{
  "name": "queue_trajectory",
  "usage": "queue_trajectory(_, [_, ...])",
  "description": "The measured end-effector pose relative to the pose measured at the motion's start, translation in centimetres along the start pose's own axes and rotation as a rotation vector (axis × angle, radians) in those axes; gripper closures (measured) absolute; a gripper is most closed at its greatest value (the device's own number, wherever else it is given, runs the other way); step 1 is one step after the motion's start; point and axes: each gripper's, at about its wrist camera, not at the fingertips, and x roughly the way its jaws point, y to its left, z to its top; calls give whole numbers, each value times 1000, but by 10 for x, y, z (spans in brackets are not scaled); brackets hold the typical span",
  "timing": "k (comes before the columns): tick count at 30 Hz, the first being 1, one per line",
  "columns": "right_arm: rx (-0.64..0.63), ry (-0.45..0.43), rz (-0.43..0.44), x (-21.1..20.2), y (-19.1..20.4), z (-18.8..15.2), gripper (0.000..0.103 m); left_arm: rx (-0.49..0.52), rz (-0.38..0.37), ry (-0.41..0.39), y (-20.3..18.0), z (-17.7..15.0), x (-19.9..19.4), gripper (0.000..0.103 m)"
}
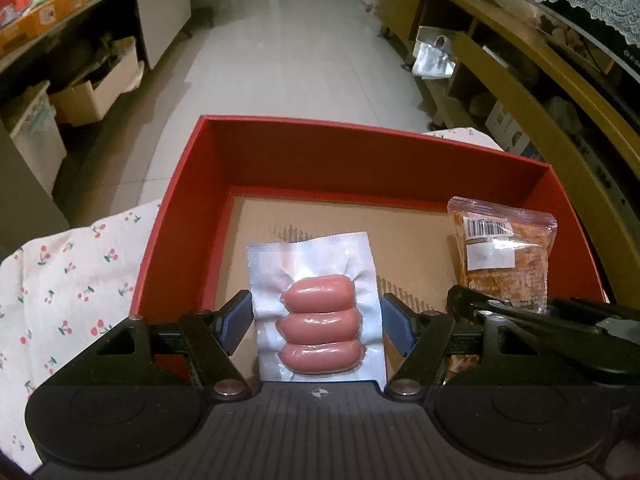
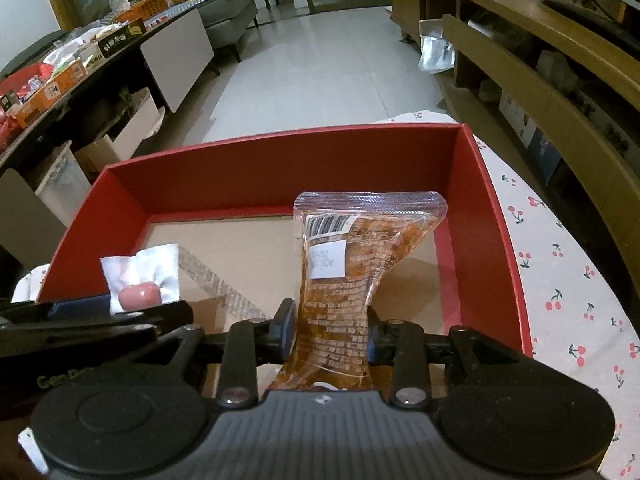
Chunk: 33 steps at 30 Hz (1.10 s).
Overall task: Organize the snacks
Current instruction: 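Carry the bread bag and sausage pack over the red box with both grippers, then lower both packs into the red box and open both grippers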
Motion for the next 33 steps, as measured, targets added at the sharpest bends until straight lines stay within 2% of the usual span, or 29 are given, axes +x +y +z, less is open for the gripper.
queue_trajectory(7, [-16, -5, -11, -1, 1, -1, 54, 12, 12, -11, -1, 0, -4, 27])
queue_trajectory(13, [-31, -52, -16, -18, 5, 2, 52, 17, 15, -54, -1, 1, -19, 22])
queue_trajectory(25, [-23, -114, -4, -59, 14, -5, 51, 5, -26, -107, 5, -8, -53, 20])
queue_trajectory(33, [-30, -124, 16, -82, 20, -19, 51, 12, -44, -118, 8, -21, -73, 20])
